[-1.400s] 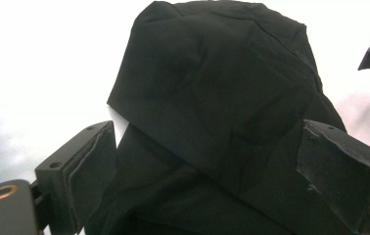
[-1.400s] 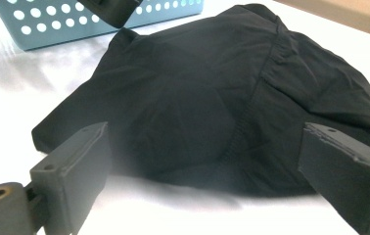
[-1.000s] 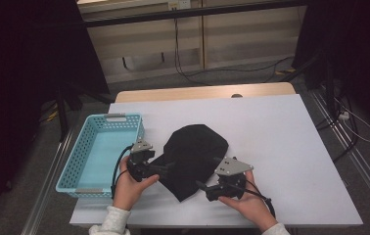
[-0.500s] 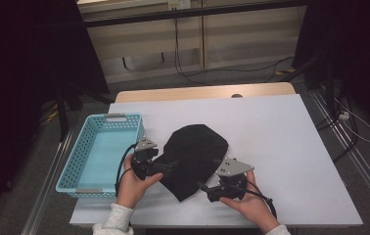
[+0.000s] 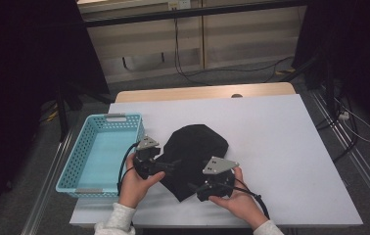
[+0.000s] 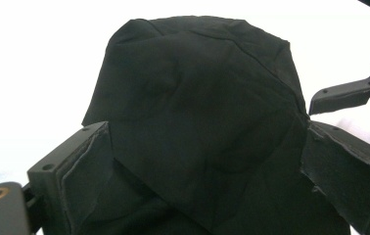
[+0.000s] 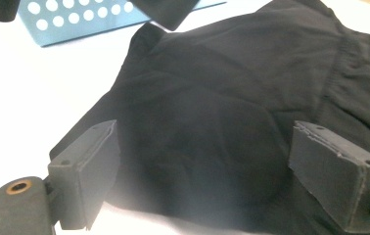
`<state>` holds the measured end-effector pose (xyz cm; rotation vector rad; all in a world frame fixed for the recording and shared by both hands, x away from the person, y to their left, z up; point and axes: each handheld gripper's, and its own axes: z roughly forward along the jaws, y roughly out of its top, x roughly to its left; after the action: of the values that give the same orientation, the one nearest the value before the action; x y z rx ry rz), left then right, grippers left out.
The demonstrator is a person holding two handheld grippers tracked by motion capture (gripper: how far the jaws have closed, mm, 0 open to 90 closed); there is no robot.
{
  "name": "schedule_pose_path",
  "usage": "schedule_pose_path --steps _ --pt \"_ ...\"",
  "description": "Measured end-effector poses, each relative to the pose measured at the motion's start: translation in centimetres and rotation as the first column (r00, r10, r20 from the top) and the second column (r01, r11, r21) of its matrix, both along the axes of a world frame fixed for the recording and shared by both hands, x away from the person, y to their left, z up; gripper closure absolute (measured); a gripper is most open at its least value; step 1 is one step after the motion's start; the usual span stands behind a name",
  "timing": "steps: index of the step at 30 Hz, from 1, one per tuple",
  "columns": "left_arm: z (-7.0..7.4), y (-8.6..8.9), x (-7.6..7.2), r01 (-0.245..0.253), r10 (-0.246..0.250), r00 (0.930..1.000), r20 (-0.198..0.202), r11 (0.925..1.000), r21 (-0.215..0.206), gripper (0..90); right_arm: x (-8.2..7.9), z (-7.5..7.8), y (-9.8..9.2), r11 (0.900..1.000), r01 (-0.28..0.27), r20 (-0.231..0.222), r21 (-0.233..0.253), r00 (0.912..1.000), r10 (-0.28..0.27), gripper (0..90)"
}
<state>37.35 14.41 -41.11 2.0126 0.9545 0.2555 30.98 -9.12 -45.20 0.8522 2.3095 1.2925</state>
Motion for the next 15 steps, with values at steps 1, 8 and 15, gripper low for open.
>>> schedule_pose_path --steps 1,8,15 --pt "0.0 0.0 0.0 -0.007 0.007 1.0000 0.000 1.0000 0.001 6.1 0.0 -0.1 0.4 1.000 -0.010 -0.001 -0.011 0.9999 0.010 13.4" --pt "0.5 -0.1 -0.2 -0.004 0.004 0.9998 0.017 1.0000 -0.008 6.2 -0.1 -0.8 2.3 0.994 -0.053 -0.039 -0.099 0.9980 0.049 29.3" --pt "0.3 0.1 -0.3 -0.021 0.021 0.9995 0.025 0.9998 0.002 6.7 0.1 -1.3 2.5 0.990 -0.076 -0.077 -0.119 0.9948 0.067 81.2"
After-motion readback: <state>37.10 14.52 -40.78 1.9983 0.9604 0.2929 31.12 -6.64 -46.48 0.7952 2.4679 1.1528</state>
